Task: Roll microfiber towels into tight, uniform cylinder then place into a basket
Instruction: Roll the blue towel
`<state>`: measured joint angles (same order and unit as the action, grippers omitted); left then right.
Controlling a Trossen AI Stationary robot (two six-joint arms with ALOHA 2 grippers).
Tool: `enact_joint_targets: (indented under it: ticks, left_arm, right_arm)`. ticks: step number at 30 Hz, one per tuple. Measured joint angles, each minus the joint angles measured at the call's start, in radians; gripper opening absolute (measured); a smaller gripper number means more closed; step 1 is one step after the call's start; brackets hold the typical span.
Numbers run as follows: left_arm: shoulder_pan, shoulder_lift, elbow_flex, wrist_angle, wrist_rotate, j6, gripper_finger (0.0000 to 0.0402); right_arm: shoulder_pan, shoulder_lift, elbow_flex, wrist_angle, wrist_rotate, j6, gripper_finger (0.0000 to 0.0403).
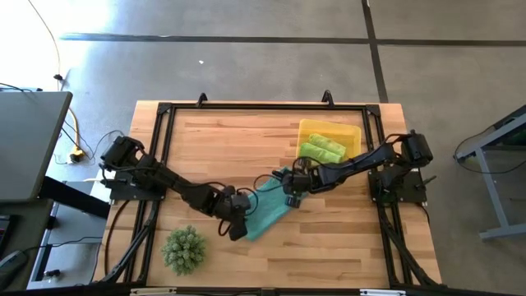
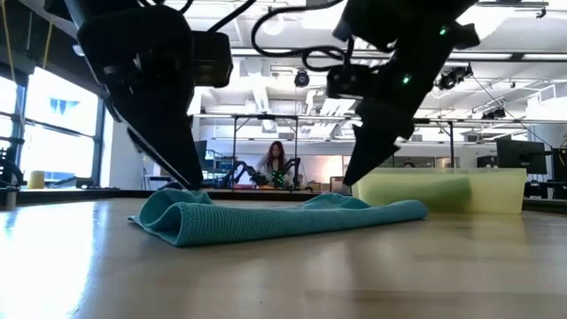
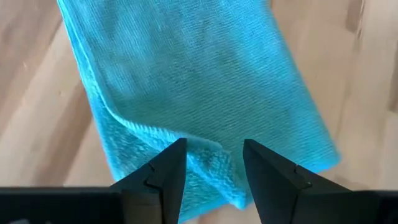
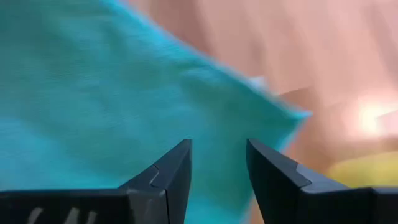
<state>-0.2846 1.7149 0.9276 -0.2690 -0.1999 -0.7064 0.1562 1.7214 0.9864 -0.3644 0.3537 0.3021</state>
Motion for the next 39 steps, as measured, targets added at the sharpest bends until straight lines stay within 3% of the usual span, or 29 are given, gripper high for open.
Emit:
enact_joint_targets:
  ticks: [6,11,19,26,30,36,39]
  left_arm:
    - [0.005,0.000,0.039,-0.065,-0.037,0.190,0.0147]
    - [0.005,0.005,0.042,-0.062,-0.057,0.377,0.0147]
    - [0.011,0.067,0.041,-0.109,-0.038,0.369,0.0147]
    - [0.010,0.102,0.045,-0.137,-0.042,0.342,0.0147]
    - [0.014,0.108,0.043,-0.124,-0.058,0.278,0.0147]
    - [0.039,0.111,0.044,-0.038,0.101,0.064,0.0147]
    - [0.037,0.105,0.042,-0.020,0.114,0.024,0.0147]
  right_arm:
    - [0.106,0.000,0.005,-0.018,-0.041,0.228,0.0144]
    - [0.169,0.000,-0.031,-0.022,-0.010,0.403,0.0144]
    - [0.171,0.000,-0.107,-0.021,0.077,0.535,0.0144]
    - [0.143,-0.003,-0.160,-0.010,0.067,0.481,0.0144]
    - [0.120,-0.003,-0.178,-0.008,0.140,0.372,0.0144]
    - [0.077,0.000,-0.181,-0.001,0.236,0.172,0.0144]
    - [0.050,0.000,-0.181,0.037,0.242,0.087,0.0144]
